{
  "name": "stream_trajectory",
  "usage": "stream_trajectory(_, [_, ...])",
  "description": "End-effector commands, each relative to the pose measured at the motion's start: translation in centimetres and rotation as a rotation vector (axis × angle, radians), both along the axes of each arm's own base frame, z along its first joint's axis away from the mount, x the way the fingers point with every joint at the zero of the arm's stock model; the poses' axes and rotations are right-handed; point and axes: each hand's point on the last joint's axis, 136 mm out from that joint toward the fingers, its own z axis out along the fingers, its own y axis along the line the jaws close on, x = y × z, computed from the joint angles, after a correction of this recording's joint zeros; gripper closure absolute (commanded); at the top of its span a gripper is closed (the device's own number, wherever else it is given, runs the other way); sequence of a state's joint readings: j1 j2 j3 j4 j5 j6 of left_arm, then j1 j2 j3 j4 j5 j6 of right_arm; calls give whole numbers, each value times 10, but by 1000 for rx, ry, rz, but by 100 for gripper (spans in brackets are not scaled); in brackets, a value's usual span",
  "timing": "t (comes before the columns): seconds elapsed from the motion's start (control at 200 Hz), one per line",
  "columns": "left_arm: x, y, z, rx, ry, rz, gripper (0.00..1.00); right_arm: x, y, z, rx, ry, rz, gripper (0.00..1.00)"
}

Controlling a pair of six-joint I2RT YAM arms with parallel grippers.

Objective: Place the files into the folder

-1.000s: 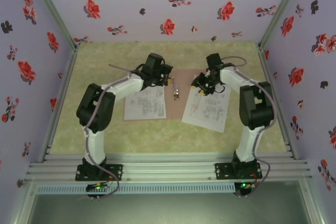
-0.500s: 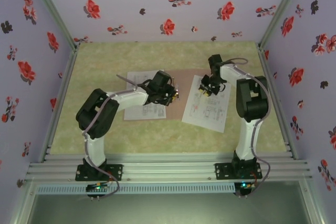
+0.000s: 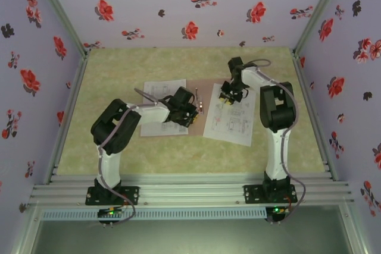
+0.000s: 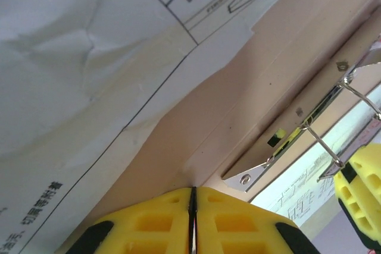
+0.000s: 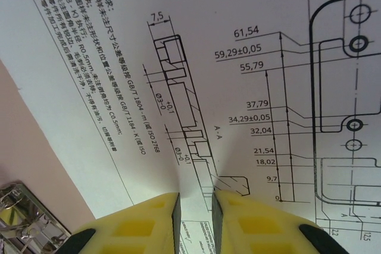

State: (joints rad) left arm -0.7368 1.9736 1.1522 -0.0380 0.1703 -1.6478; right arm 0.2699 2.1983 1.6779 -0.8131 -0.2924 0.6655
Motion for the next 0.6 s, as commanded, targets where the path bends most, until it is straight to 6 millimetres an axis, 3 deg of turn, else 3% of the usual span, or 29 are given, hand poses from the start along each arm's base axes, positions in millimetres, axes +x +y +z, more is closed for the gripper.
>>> stream_trajectory(0.0, [-29,27,-31,103,87,-39,90,-9,6,-5,-29,38,62,77])
stream_trajectory(0.595, [-41,47,-40,157,100,-118,91,6,43,-1,25,2,155,77])
